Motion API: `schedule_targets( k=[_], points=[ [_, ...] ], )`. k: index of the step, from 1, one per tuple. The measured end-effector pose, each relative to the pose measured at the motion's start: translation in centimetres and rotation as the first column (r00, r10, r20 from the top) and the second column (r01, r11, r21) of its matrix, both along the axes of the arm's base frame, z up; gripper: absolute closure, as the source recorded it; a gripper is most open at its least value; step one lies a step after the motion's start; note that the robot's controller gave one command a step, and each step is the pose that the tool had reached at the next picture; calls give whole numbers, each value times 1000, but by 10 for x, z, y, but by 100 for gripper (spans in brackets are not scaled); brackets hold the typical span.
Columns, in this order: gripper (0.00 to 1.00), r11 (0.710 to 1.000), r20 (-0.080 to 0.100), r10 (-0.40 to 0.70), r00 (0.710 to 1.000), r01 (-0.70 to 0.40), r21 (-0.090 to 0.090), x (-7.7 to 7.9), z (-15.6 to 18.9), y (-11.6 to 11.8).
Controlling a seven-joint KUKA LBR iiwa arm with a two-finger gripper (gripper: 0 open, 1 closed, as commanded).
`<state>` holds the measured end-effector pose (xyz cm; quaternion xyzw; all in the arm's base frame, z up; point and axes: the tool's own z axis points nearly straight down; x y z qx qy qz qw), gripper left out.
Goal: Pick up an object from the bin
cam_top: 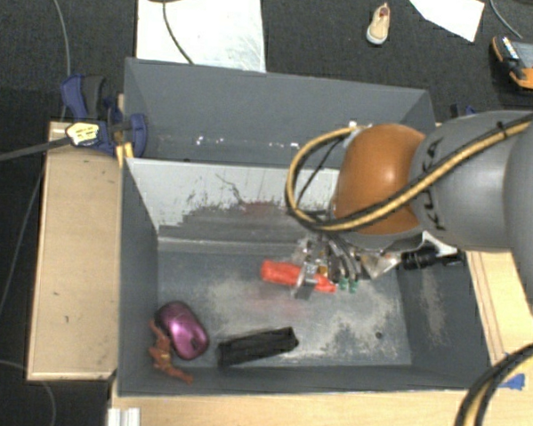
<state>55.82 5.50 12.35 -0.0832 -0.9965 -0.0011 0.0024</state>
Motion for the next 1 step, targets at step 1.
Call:
schedule_targets(
  k=[1],
  points=[
    [100, 1000, 6, 0, 1000, 0, 1, 1, 25, 0]
  ],
)
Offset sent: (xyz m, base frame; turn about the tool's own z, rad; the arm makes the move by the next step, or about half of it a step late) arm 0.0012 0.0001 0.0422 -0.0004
